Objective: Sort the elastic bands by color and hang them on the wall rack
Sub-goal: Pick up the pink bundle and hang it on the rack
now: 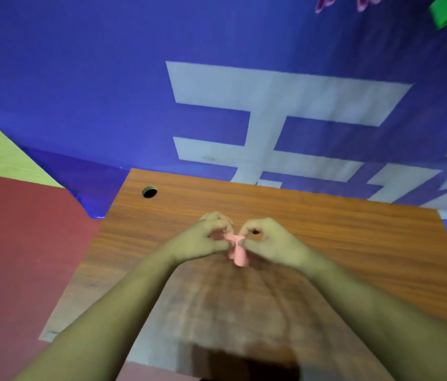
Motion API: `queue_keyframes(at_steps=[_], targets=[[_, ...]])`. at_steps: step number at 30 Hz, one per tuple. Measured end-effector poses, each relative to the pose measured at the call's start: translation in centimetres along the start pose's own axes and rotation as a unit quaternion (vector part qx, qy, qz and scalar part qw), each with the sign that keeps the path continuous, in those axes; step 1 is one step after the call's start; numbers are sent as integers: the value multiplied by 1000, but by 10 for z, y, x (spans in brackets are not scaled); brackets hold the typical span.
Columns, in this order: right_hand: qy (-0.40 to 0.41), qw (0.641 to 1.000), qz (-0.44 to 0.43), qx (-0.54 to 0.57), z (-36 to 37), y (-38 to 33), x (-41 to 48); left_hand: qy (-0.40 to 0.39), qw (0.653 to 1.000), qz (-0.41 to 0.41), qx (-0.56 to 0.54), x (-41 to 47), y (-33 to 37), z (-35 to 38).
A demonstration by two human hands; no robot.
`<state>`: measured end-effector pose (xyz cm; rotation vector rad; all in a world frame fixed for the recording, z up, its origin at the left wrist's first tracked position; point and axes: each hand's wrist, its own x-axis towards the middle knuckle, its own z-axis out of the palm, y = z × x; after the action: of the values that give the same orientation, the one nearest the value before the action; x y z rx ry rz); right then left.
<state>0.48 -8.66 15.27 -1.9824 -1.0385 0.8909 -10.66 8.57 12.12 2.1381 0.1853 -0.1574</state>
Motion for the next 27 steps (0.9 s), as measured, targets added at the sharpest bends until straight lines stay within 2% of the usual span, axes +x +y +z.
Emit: queue_keyframes(at_steps=[4,7,11,14,20,25,27], targets=[[32,999,-24,19,-79,-47,-9,19,994,46,-94,20,77,-37],[75,990,-59,107,-132,-79,-26,27,981,91,-172,31,133,-54],[122,953,-89,262,-183,-105,-50,37,972,184,-142,42,195,-67],[150,929,-108,320,-207,-109,-65,65,961,234,-129,52,238,-75],[195,935,-120,272,-236,-113,-94,95,948,270,-138,70,306,-82],[214,925,-223,222,-254,-133,-107,97,950,275,-115,88,341,-87],[238,919,-237,206,-265,-140,-111,102,948,279,-109,93,353,-92]])
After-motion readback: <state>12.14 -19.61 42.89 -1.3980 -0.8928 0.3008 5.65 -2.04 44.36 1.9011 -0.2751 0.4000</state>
